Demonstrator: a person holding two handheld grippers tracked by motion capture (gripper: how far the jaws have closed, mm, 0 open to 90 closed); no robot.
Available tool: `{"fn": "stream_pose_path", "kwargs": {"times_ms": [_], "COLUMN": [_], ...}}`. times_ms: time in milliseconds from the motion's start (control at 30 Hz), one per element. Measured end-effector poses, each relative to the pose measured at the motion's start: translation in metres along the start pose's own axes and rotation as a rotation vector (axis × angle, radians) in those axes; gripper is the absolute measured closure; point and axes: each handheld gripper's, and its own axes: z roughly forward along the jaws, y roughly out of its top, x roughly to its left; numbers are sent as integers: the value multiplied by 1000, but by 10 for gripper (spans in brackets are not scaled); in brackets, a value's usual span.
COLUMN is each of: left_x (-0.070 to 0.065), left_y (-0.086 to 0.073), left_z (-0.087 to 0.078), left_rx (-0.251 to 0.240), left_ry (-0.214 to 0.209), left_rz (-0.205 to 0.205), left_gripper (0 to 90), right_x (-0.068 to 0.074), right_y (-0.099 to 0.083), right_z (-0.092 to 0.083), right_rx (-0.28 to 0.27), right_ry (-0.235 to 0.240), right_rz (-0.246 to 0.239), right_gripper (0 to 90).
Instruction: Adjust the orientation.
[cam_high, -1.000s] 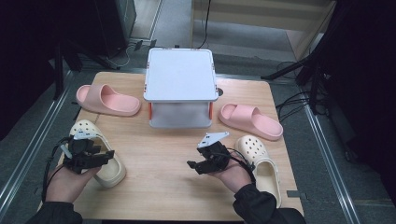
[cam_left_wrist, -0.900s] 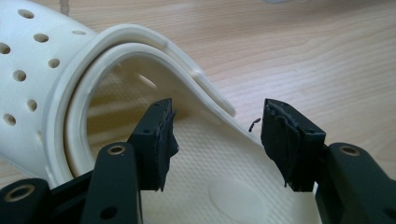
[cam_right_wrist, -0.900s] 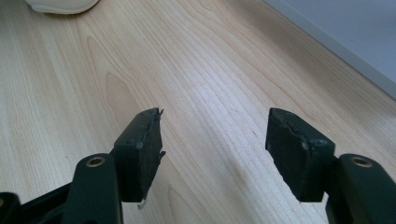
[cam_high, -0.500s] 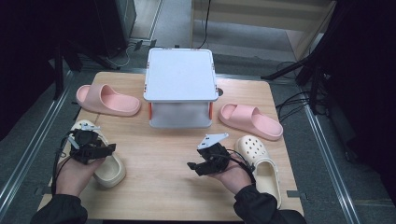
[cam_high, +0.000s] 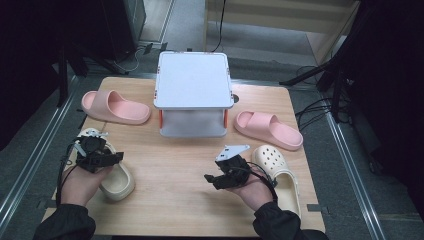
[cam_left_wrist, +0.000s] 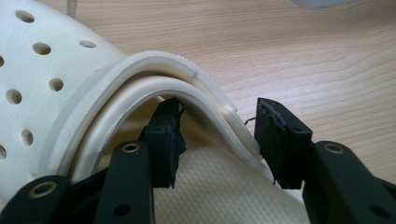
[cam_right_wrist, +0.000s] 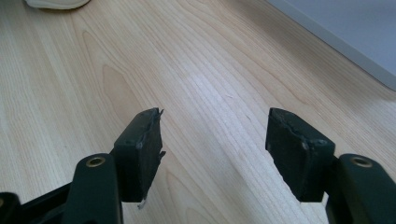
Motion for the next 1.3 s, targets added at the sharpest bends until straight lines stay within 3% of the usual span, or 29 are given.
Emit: {"fn": "stream_pose_path", "kwargs": {"times_ms": [267,400,567,667,733,767,833,900,933,1000,1033,1067,1200,1300], "left_x": [9,9,10,8,3,-5,-9,-25,-25,-34,-42,-42,-63,-85], "left_y": [-1,-2,-3,-3,-5,-7,-7,-7,-7,-6,-5,-5,-5,-4], "left_z": [-6,-13,-23,-34,-41,-46,-49,-54,-54,-57,-58,-58,-52,-43], "left_rx": [17,21,-7,-29,-53,-63,-65,-92,-92,-114,-126,-126,-128,-119], "left_ry": [-69,-43,-31,-54,-61,-69,-80,-99,-99,-135,-181,-181,-246,-280], "left_rz": [-46,-13,17,33,62,102,121,190,190,216,239,239,280,333], "left_gripper": [630,778,789,789,789,790,790,790,790,790,790,790,790,789], "right_x": [-1,-1,-2,-3,-3,-4,-4,-4,-4,-4,-5,-5,-6,-9], "right_y": [-1,-1,-1,-1,-1,-1,-1,-1,-1,-1,-1,-1,0,1], "right_z": [-1,-1,-2,-2,-3,-3,-4,-4,-4,-5,-5,-5,-7,-9], "right_rx": [-2,-2,-1,-8,-9,-11,-11,-14,-14,-28,-35,-35,-62,-94], "right_ry": [-7,-9,-15,-15,-21,-22,-24,-26,-26,-28,-28,-28,-36,-33], "right_rz": [0,-3,-2,-6,3,2,3,4,4,7,10,10,29,48], "right_gripper": [362,362,362,362,362,363,364,365,365,366,366,366,366,374]}}
